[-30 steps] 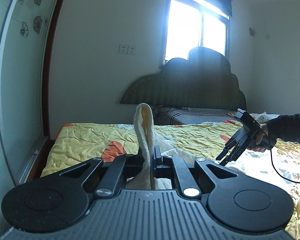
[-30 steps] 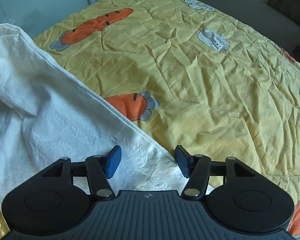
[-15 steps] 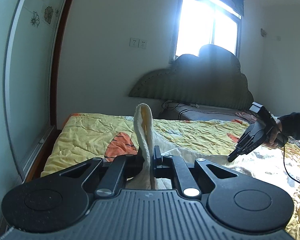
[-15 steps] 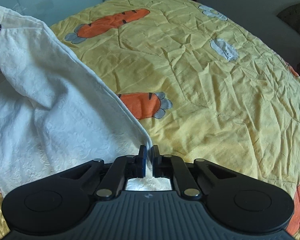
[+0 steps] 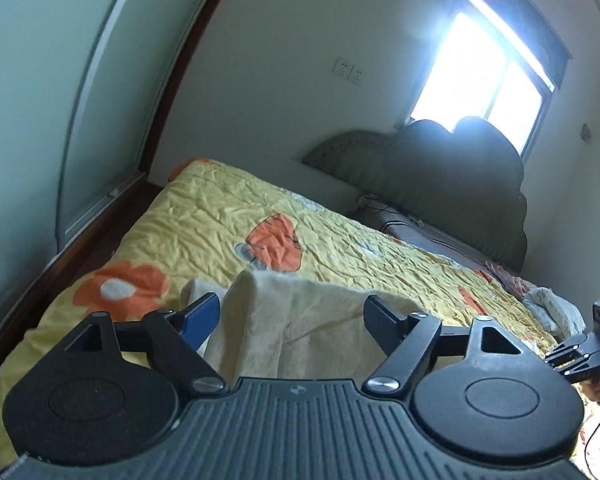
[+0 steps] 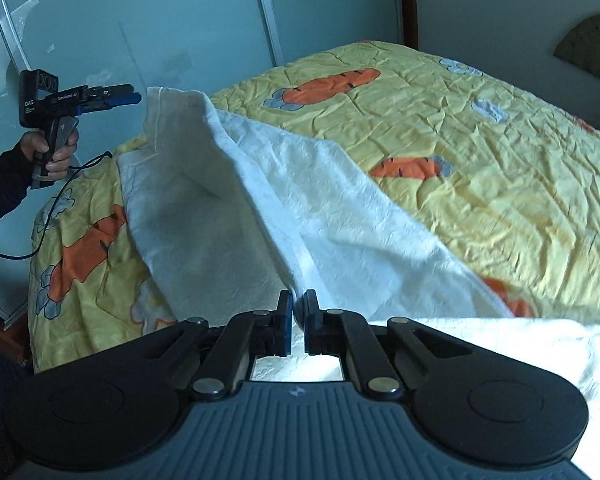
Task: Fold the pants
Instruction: 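Grasp the pants edge with the right gripper while the left gripper holds its end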
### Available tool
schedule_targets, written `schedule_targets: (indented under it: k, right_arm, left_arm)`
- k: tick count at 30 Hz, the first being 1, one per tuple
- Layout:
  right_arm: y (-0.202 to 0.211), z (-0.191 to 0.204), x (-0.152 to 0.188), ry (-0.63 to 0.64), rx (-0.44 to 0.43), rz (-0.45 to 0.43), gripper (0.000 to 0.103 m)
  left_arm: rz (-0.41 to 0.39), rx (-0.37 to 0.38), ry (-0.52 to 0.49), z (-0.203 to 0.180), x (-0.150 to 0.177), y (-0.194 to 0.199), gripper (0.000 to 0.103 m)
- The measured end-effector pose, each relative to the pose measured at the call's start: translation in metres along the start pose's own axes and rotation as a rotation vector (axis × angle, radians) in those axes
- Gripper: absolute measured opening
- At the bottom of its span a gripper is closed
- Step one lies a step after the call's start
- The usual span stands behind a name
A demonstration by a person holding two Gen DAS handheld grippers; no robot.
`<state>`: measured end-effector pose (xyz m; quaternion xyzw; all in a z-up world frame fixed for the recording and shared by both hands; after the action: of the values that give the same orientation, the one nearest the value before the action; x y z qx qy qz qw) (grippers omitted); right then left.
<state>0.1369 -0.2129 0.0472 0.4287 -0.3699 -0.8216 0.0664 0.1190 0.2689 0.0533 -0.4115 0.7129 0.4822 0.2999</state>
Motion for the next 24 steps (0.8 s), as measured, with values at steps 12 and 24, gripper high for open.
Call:
schedule_targets:
  k: [12,24]
  right_arm:
    - [-0.003,0.005,0.004,-0.003,0.026,-0.027,0.005]
    - [-0.006,0.015,0.026,-0.015,0.043,-0.013,0.005]
  left_arm:
    - [0.140,0.075,0.477,-0.020,0.033,0.040,0.088]
    - [0.305,-0.217,0.754,-0.006,0.038,-0.028,0.068]
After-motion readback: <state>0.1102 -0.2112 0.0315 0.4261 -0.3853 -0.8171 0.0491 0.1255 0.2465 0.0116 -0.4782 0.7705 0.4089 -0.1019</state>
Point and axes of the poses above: each gripper's, at about its wrist camera, not at the fingertips, and y roughly against the way its jaws point, z to its left, x to its underside, the point moved 5 cm from there along -y, roughly the way its jaws point, and after that the axes turned 9 degrees about -x, right-handed, at the moved point
